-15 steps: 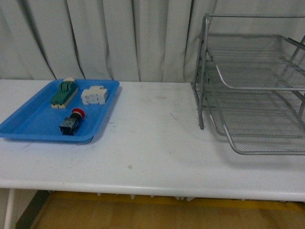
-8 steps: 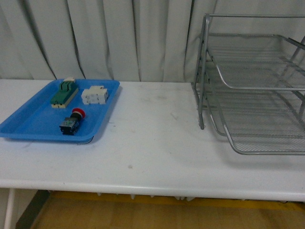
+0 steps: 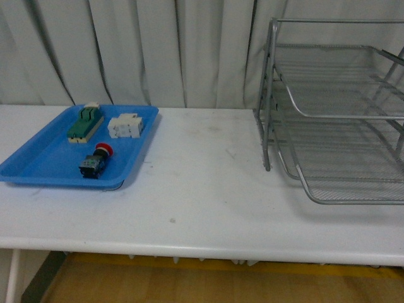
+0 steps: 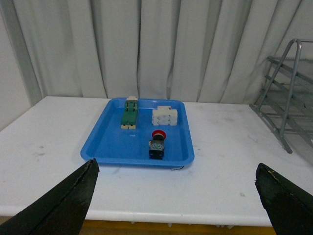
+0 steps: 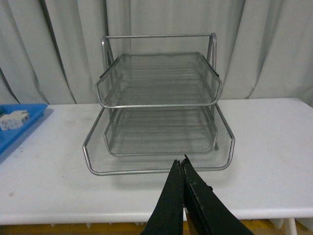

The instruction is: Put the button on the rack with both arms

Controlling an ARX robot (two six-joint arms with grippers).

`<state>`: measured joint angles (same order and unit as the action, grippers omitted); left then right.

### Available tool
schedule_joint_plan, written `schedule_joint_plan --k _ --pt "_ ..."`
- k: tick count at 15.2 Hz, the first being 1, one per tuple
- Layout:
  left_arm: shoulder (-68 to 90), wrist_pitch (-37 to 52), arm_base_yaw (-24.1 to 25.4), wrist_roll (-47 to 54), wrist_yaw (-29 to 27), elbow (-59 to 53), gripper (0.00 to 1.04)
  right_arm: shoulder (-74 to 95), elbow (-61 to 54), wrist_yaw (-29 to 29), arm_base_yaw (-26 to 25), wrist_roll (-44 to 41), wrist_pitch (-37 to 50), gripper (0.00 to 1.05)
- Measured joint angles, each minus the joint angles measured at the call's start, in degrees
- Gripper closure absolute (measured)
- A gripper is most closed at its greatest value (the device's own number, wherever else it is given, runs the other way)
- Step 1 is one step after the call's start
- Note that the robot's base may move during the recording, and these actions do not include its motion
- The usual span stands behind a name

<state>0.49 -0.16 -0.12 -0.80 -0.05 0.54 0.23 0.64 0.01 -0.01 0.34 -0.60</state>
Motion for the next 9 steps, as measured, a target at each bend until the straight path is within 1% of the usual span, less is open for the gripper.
schedule_joint_plan --k 1,3,4,5,6,7,8,9 --pt "0.0 0.0 0.0 0.0 0.0 0.0 0.07 -0.1 0.0 0.0 0.0 0.0 0.5 1.03" --pt "0.0 0.0 0.0 0.0 0.0 0.0 0.07 -0.1 0.0 0.0 0.0 -0.1 0.4 0.80" --pt "0.0 0.0 0.0 0.0 0.0 0.0 0.07 -0.1 0.0 0.0 0.0 -0.1 0.4 0.54" --pt "0.0 0.0 0.0 0.0 0.0 0.0 0.07 -0.1 0.0 0.0 0.0 -0.1 0.4 0.23" --pt "0.0 0.0 0.0 0.0 0.0 0.0 0.07 -0.1 0.0 0.0 0.0 -0.1 0.4 0.11" --pt "0.0 -0.3 0.0 -0.1 -0.2 0.0 0.07 -0.1 0.0 0.0 0.0 -0.1 0.4 0.06" --pt "2.8 -8.0 -2.4 -2.4 -5.1 2.7 0.07 -0.1 0.0 0.0 0.0 -0.2 0.4 0.06" --pt "8.6 -11.7 -5.1 -5.4 -11.1 5.5 0.07 -0.1 0.0 0.1 0.0 -0.2 0.4 0.06"
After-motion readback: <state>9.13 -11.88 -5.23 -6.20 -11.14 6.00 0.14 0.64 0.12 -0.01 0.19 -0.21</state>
